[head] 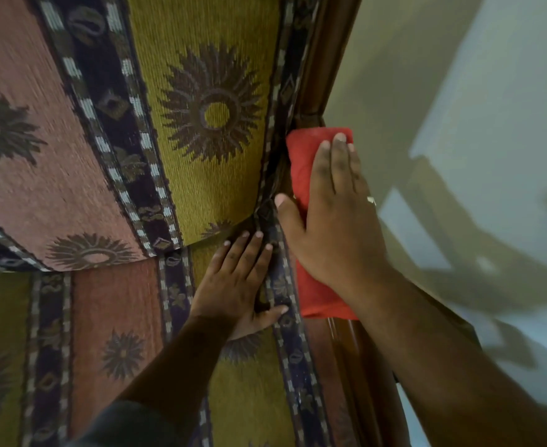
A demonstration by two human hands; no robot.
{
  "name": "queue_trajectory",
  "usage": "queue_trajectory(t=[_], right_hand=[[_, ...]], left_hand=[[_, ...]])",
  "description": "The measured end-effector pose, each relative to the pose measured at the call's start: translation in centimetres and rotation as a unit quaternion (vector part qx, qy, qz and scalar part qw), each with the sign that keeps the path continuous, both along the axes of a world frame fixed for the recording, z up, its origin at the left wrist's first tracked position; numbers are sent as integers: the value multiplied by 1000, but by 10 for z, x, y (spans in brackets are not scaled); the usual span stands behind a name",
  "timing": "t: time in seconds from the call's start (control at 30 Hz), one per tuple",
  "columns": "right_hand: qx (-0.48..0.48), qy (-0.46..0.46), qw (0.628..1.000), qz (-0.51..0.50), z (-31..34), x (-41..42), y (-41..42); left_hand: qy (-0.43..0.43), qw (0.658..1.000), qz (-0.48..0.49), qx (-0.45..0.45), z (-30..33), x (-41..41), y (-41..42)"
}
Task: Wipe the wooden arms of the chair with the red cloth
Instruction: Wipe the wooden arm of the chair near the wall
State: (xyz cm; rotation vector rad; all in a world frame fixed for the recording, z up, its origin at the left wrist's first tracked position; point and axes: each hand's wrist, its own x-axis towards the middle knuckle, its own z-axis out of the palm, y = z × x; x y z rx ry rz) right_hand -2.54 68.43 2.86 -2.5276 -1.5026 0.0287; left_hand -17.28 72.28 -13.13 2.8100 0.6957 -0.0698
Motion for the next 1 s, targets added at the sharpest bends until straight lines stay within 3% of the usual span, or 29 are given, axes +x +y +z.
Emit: queue_trajectory(t=[0.2,0.4,0.53,0.67,0.77,1.0], right_hand=[[-42,-31,993,108,7,19,17],[20,67,996,49,5,27,27],[6,86,996,-18,0,9,0],[-20,-9,999,42,-2,-2,-23],[-44,-25,995,90,3,8,-7],[-9,32,996,81,8,28,30]], left_hand=[[-13,1000,2,3,-2,0,-1],[3,1000,0,9,1,0,-1],[2,1000,0,0,2,0,0],[-9,1000,3,-2,-2,0,0],[-13,1000,5,4,-2,0,-1],[-6,1000,4,17,-2,1,-2]])
